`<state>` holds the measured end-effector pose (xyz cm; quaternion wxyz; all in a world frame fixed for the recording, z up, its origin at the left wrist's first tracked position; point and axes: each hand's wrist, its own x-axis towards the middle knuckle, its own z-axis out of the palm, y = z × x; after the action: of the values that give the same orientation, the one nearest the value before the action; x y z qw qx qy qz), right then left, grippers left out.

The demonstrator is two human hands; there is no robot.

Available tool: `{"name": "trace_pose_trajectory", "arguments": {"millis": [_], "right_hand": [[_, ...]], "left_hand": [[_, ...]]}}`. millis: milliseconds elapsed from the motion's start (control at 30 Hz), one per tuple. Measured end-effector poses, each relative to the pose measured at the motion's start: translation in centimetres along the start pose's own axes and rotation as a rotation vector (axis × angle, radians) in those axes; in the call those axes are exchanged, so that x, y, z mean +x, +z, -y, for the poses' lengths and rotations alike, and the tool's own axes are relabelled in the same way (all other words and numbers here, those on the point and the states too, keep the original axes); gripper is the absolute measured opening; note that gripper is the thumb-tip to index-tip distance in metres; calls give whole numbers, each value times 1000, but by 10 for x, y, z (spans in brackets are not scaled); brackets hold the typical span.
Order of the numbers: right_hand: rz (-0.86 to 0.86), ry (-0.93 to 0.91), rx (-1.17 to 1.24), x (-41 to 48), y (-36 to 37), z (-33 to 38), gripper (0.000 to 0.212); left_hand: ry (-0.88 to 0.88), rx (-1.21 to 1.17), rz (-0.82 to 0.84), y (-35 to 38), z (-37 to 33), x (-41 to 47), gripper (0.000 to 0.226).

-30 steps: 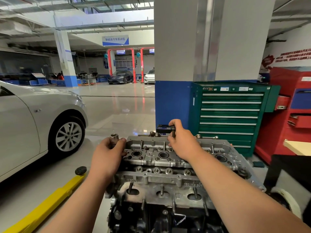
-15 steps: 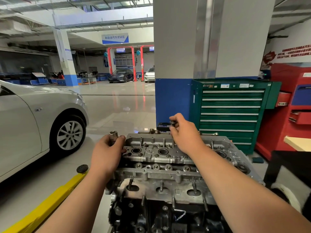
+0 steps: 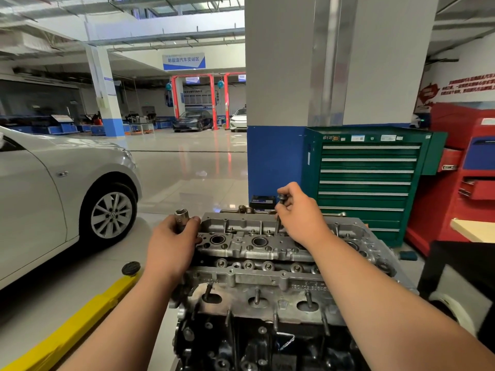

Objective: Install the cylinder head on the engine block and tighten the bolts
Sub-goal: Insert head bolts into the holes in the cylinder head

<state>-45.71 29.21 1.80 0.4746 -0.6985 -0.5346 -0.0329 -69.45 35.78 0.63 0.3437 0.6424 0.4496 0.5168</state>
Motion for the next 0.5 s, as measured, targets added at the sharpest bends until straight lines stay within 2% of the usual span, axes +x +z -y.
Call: {"name": "trace_pose_trajectory", "arguments": {"millis": [300,400,500], "right_hand": [[-86,-38,-68,1,2,4,22],[-21,23,29,0,-3,2,22],[46,1,-36,-3,2,5,23]], "left_hand": [[5,16,-12,0,3,2,32],[12,7,-1,0,5,3,32],[8,6,1,0,5,4,33]]}}
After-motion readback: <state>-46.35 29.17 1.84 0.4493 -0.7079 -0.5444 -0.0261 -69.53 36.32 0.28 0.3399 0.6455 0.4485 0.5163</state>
